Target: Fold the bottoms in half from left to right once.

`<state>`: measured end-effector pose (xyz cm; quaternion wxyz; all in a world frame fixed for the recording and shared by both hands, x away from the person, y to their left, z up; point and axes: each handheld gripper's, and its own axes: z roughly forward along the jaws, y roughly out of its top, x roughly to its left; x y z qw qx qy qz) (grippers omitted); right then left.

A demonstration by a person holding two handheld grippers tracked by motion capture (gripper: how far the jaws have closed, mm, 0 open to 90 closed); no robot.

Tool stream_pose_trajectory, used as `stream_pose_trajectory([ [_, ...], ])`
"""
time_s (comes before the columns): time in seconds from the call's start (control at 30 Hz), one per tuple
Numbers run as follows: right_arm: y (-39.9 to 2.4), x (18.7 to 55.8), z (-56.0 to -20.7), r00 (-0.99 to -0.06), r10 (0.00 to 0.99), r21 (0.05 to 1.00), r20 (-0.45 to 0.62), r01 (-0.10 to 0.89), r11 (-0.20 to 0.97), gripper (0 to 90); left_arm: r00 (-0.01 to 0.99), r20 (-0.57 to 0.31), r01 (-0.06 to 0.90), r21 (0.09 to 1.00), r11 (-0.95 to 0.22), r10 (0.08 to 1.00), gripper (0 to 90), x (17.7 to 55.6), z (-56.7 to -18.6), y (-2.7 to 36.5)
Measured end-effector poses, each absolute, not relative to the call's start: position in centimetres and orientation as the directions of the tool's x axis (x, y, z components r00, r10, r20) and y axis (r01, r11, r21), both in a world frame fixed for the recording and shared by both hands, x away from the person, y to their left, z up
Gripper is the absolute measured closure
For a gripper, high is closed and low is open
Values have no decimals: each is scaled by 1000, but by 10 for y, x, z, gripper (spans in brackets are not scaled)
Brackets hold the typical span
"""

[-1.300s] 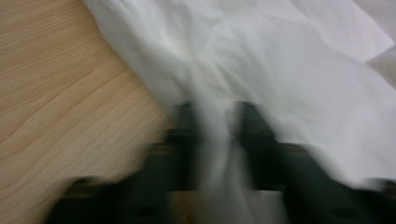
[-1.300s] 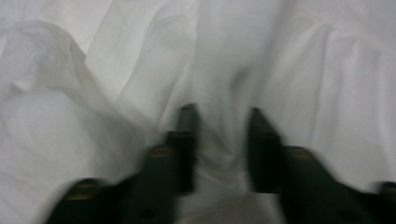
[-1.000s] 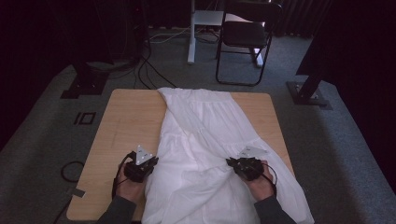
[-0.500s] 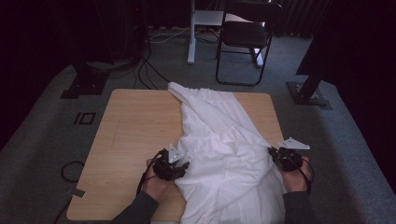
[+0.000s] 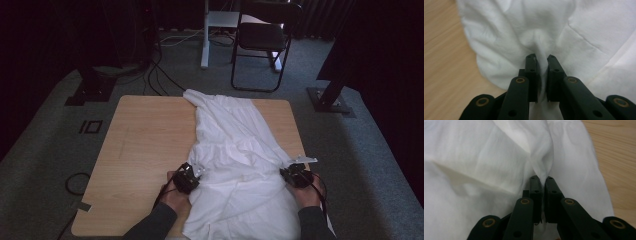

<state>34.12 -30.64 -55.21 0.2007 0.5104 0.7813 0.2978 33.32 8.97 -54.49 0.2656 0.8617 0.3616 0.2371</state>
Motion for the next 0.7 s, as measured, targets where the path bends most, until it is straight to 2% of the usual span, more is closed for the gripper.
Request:
stream_pose_trajectory([
  [0.23, -270, 345, -552, -481, 877, 677, 9, 648, 349, 855, 495, 265, 578, 611, -541, 828, 840, 371, -542, 130],
  [0.3, -244, 352, -552, -529, 849, 681, 9, 625, 383, 855, 429, 304, 613, 593, -522, 850, 840, 391, -541, 151],
  [0.43, -220, 360, -548, -554, 832, 691, -25, 592, 415, 863, 406, 263, 644, 597, -478, 875, 840, 407, -538, 168],
  [0.53, -226, 362, -536, -524, 851, 734, -25, 569, 372, 866, 466, 217, 604, 630, -488, 858, 836, 399, -532, 170],
  [0.6, -240, 361, -528, -470, 883, 764, -19, 562, 316, 867, 523, 173, 568, 659, -493, 834, 807, 387, -524, 167],
  [0.67, -255, 366, -528, -366, 930, 744, -29, 614, 265, 855, 569, 152, 537, 675, -505, 808, 672, 374, -518, 164],
  [0.7, -261, 369, -531, -332, 943, 720, -38, 645, 256, 818, 571, 156, 532, 677, -508, 806, 600, 368, -515, 163],
])
